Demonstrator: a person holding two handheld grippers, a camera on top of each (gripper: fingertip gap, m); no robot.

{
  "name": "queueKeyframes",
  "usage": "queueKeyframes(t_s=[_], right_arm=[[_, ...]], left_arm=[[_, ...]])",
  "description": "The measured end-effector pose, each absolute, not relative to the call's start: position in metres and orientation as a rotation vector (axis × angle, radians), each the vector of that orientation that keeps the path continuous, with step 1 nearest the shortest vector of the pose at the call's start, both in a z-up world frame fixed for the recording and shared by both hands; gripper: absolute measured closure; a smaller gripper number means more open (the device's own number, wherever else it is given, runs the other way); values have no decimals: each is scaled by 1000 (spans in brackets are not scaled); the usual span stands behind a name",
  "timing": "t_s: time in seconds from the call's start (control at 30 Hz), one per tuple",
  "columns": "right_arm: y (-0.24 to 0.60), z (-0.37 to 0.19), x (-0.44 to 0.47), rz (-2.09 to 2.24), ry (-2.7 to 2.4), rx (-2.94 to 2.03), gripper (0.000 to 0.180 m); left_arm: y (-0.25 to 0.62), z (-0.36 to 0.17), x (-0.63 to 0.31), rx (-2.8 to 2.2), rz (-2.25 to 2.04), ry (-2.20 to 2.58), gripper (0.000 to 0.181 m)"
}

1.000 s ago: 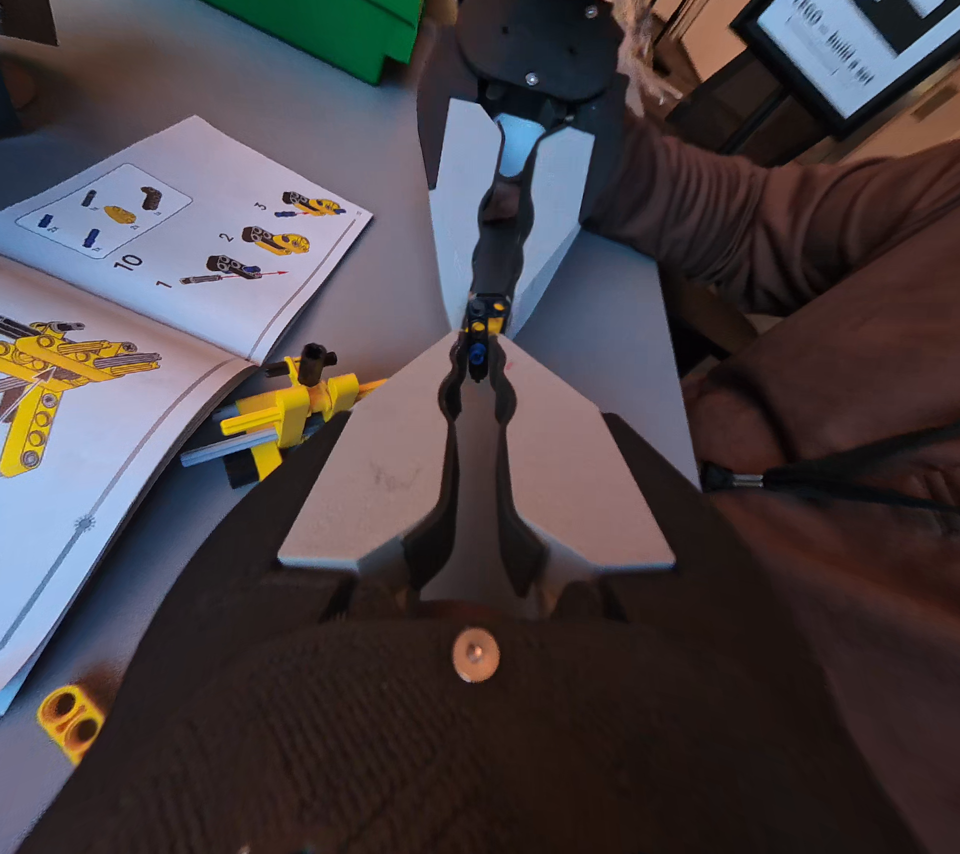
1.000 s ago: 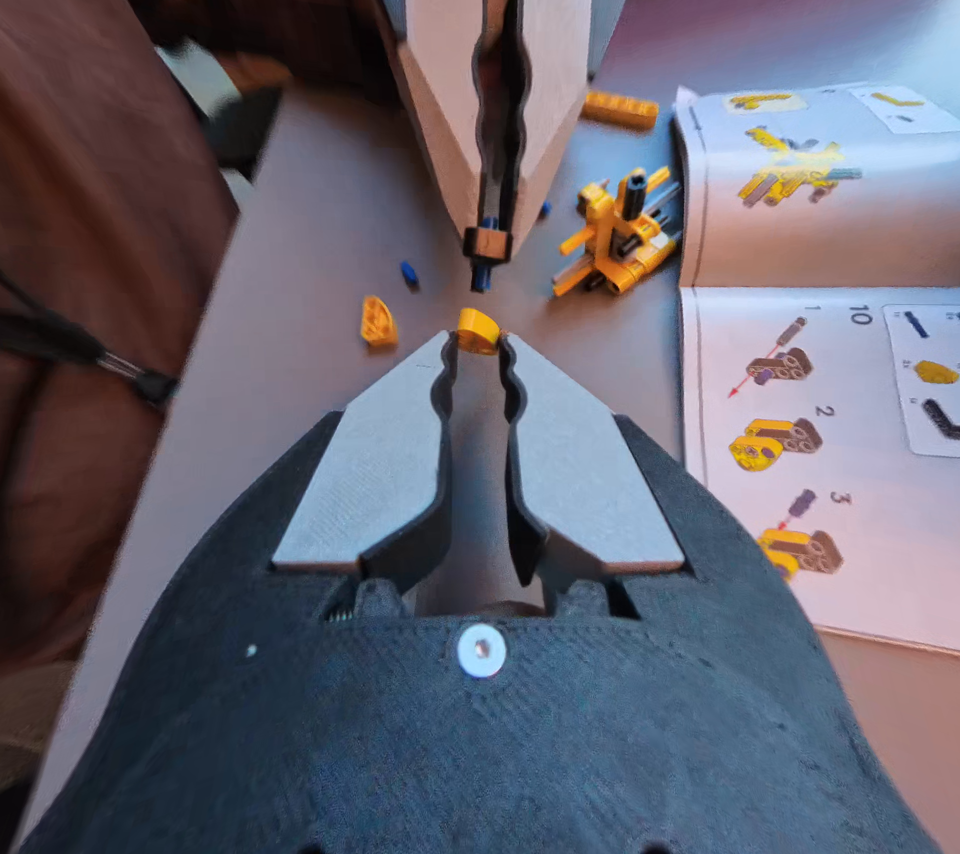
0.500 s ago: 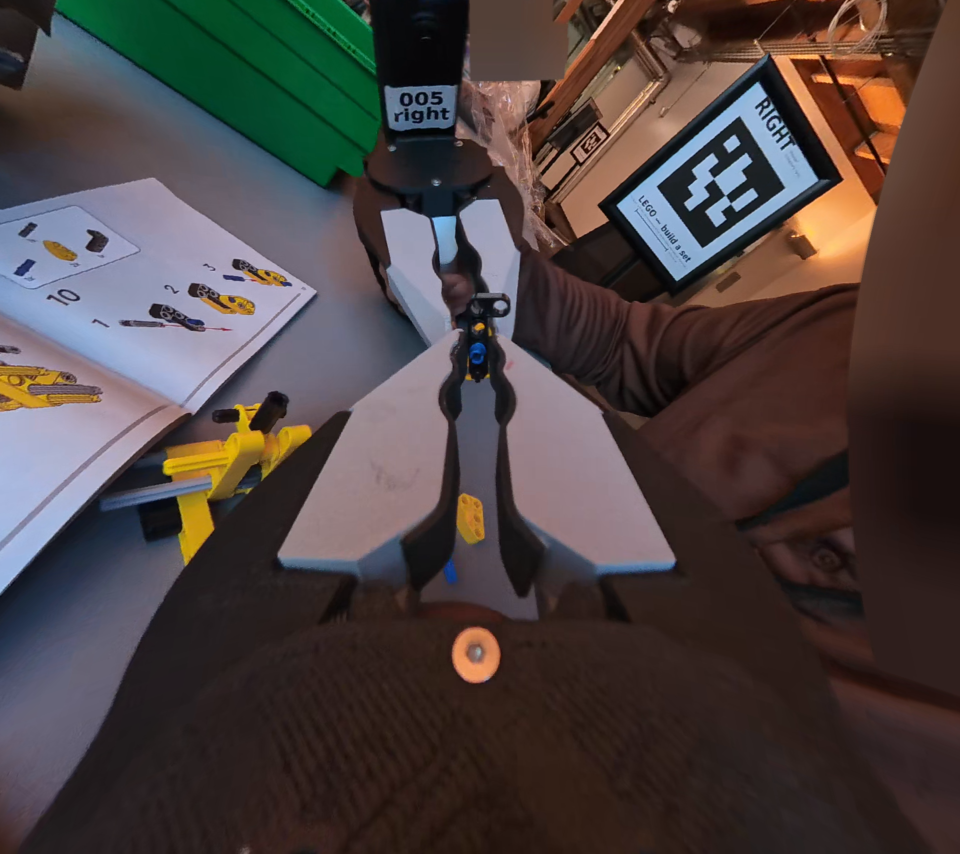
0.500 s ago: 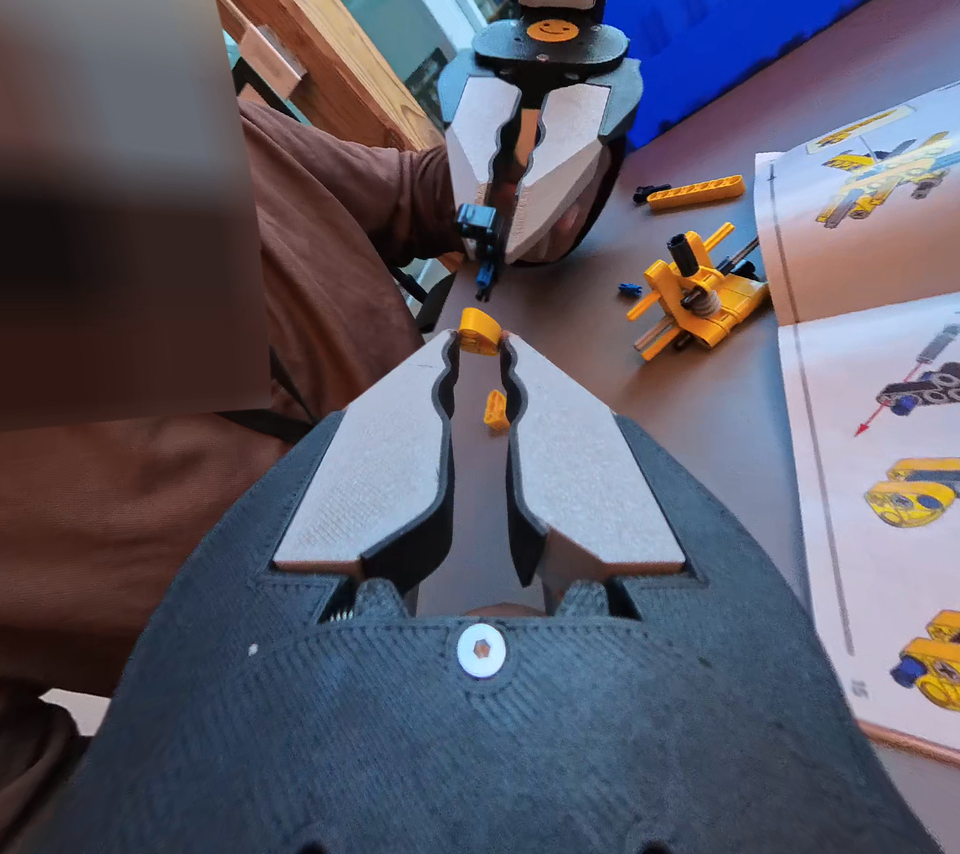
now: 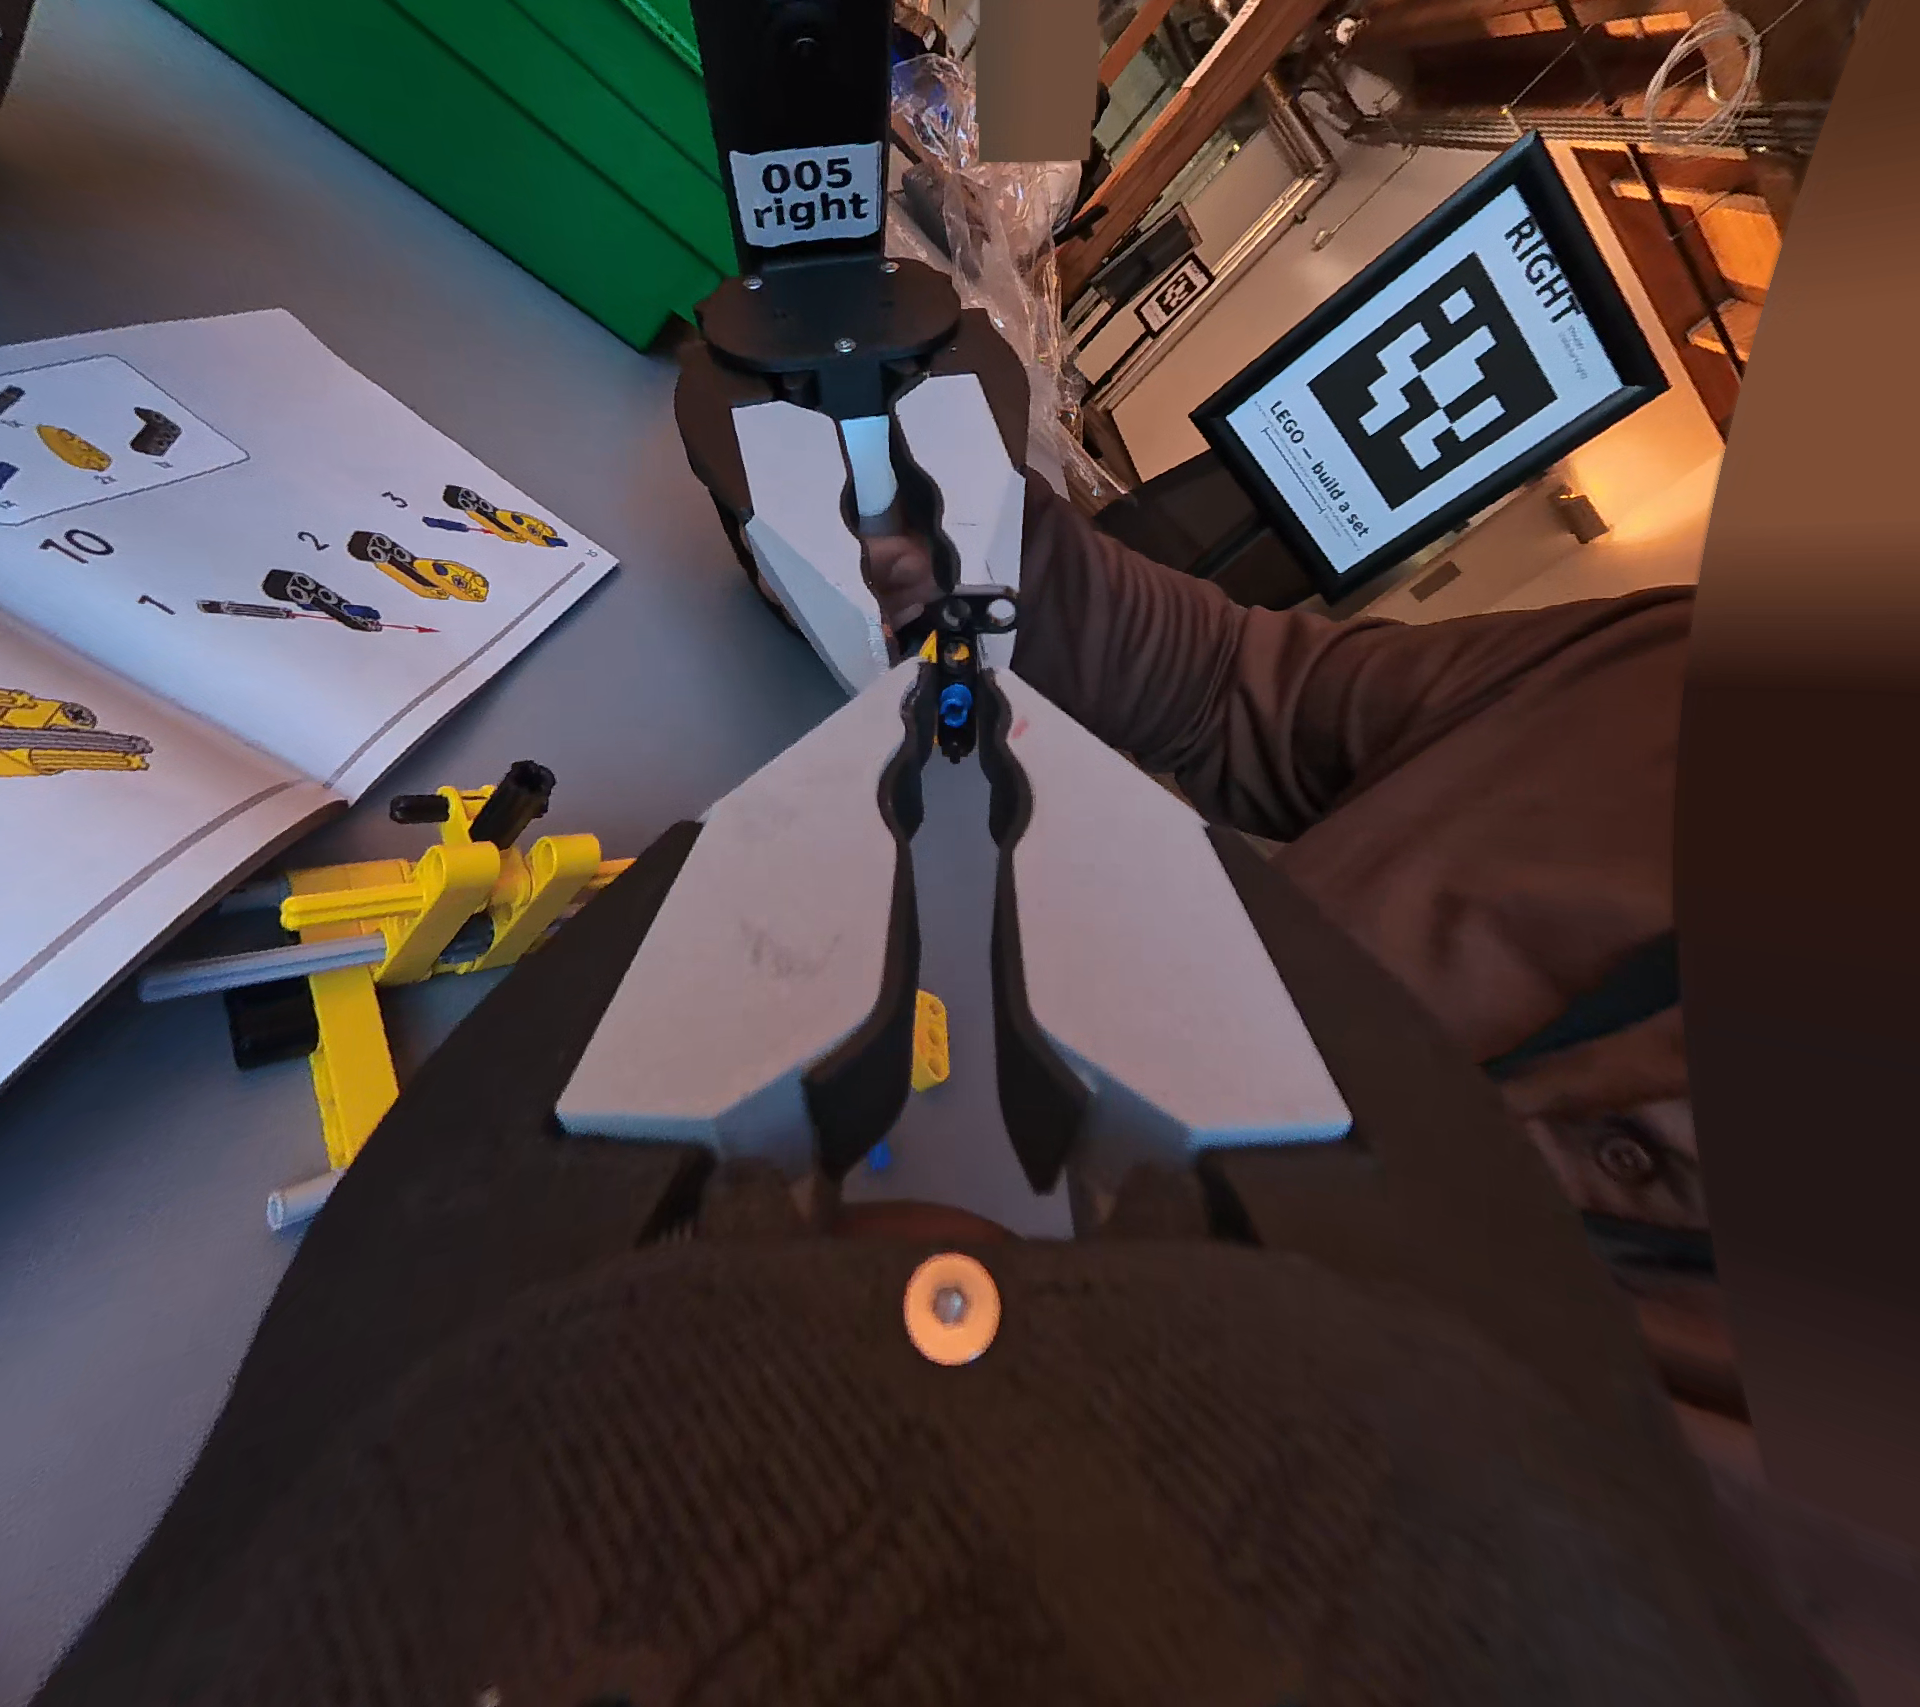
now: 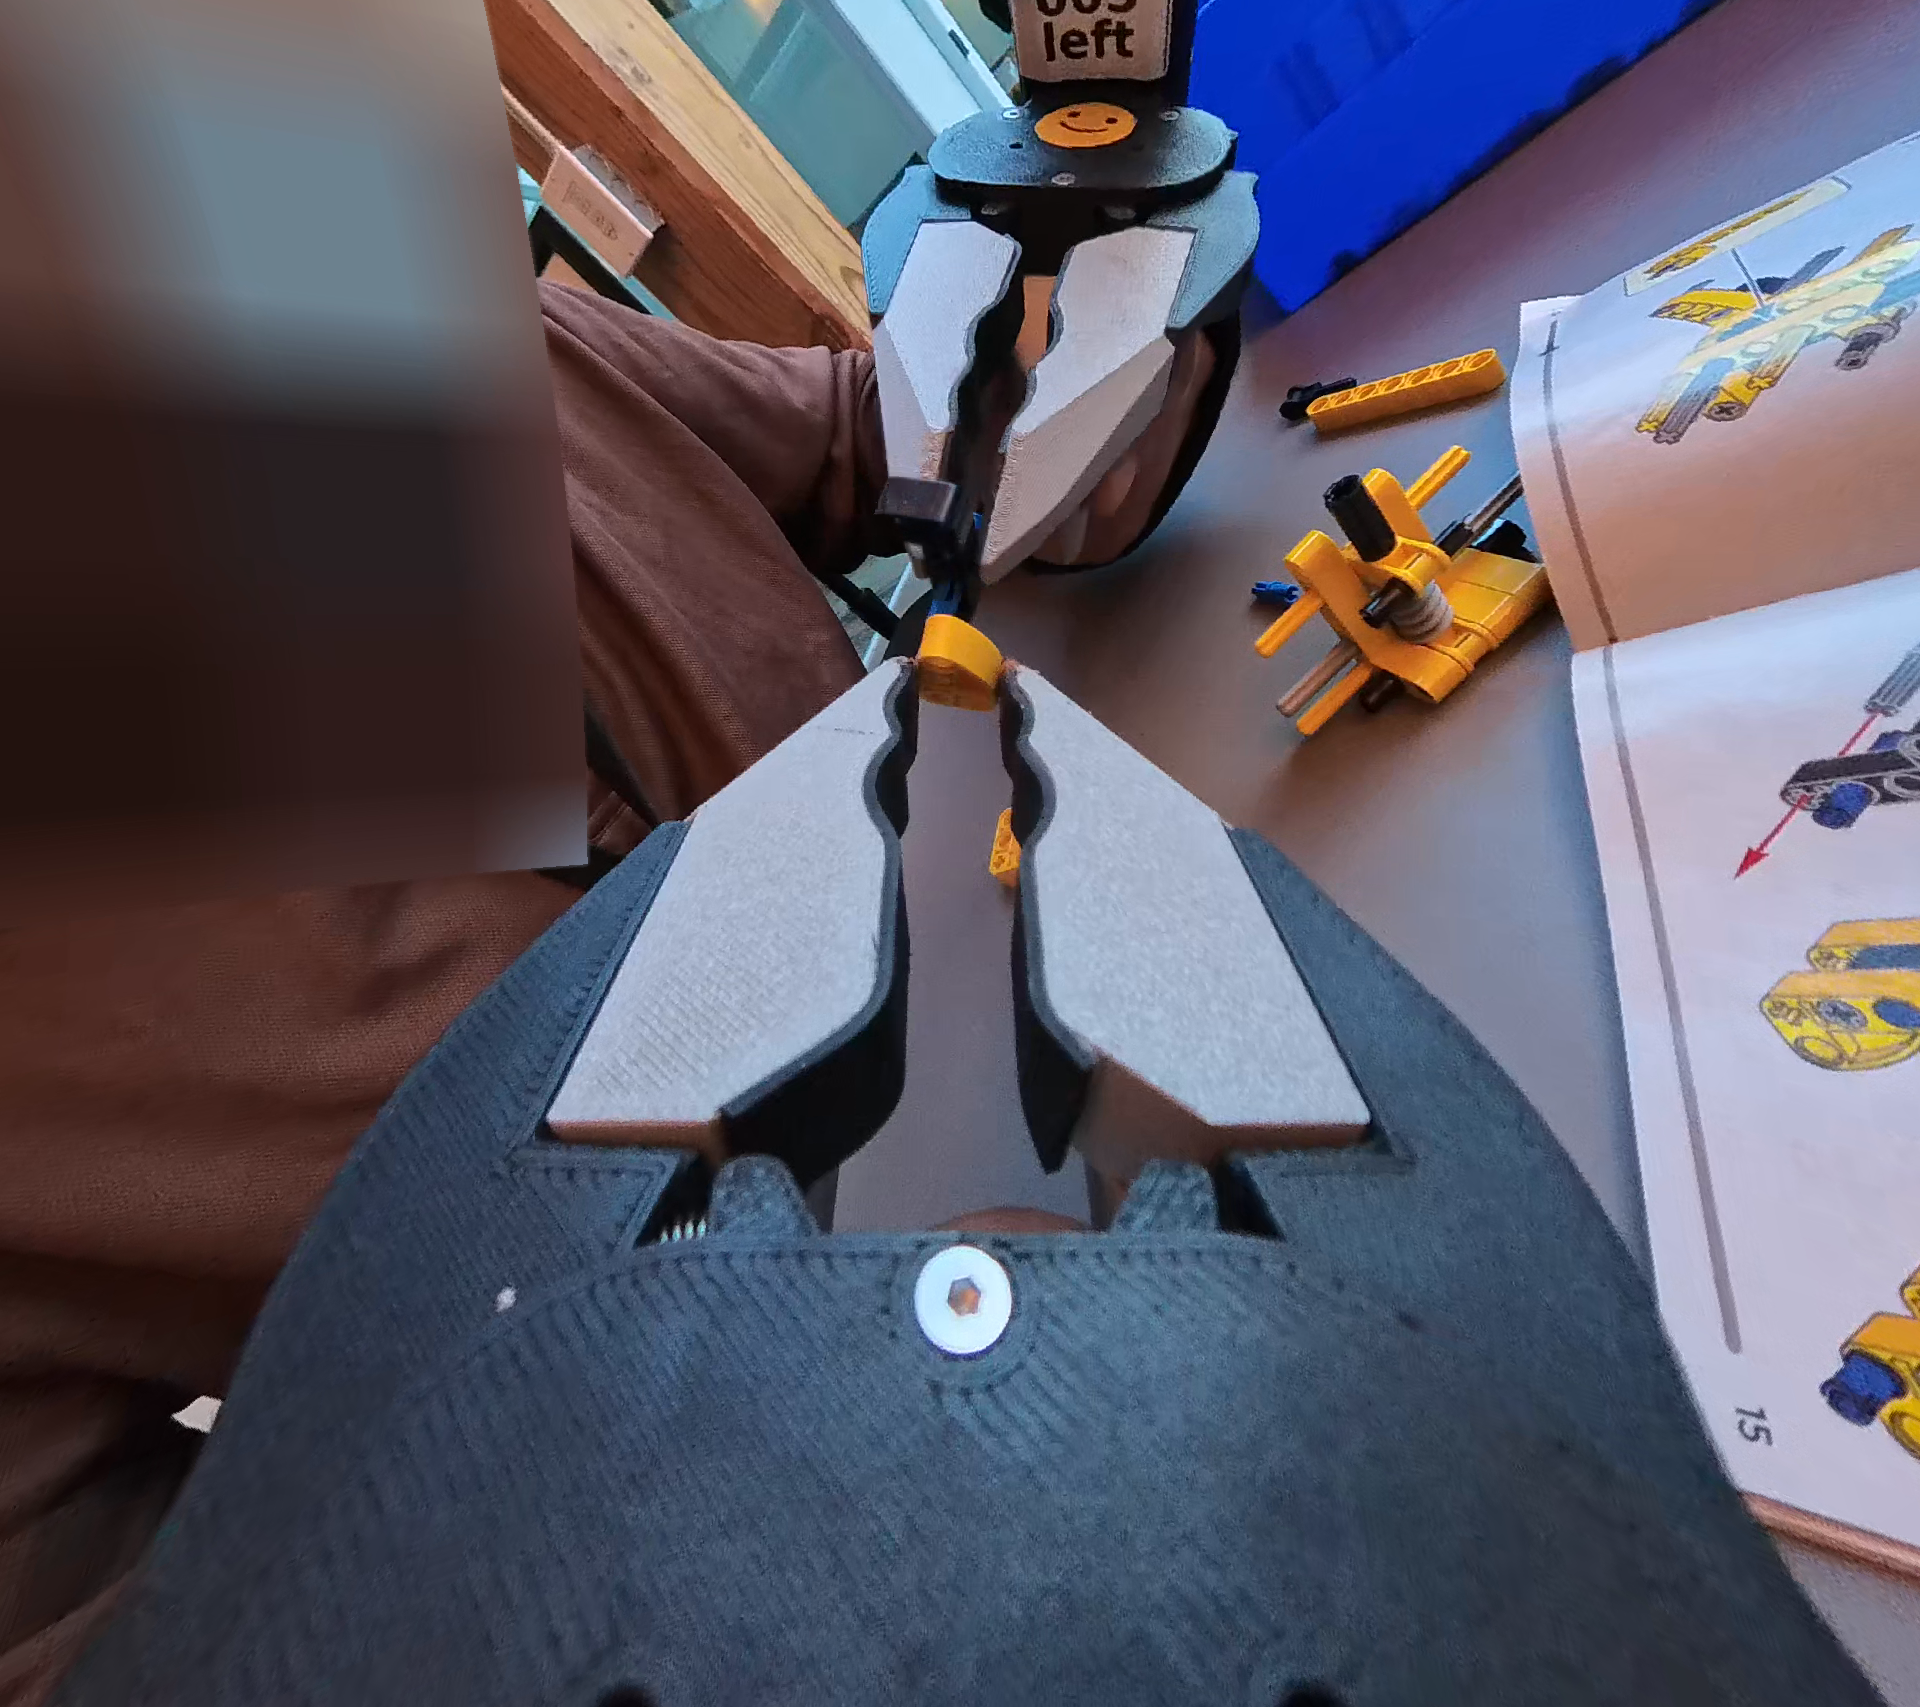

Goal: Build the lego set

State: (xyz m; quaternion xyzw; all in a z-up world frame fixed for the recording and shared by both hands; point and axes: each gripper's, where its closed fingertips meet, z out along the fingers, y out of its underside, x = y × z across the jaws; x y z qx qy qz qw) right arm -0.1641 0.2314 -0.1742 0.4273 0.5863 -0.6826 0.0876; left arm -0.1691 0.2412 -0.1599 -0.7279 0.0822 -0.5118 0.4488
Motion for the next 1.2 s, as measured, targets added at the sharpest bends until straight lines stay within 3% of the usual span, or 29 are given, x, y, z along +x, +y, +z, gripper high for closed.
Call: queueKeyframes(t_s=[1.2], right_arm=[[243, -190, -171, -1941, 1970, 1462, 167]], left_arm=[[252, -175, -175, -1854, -1243, 70, 176]])
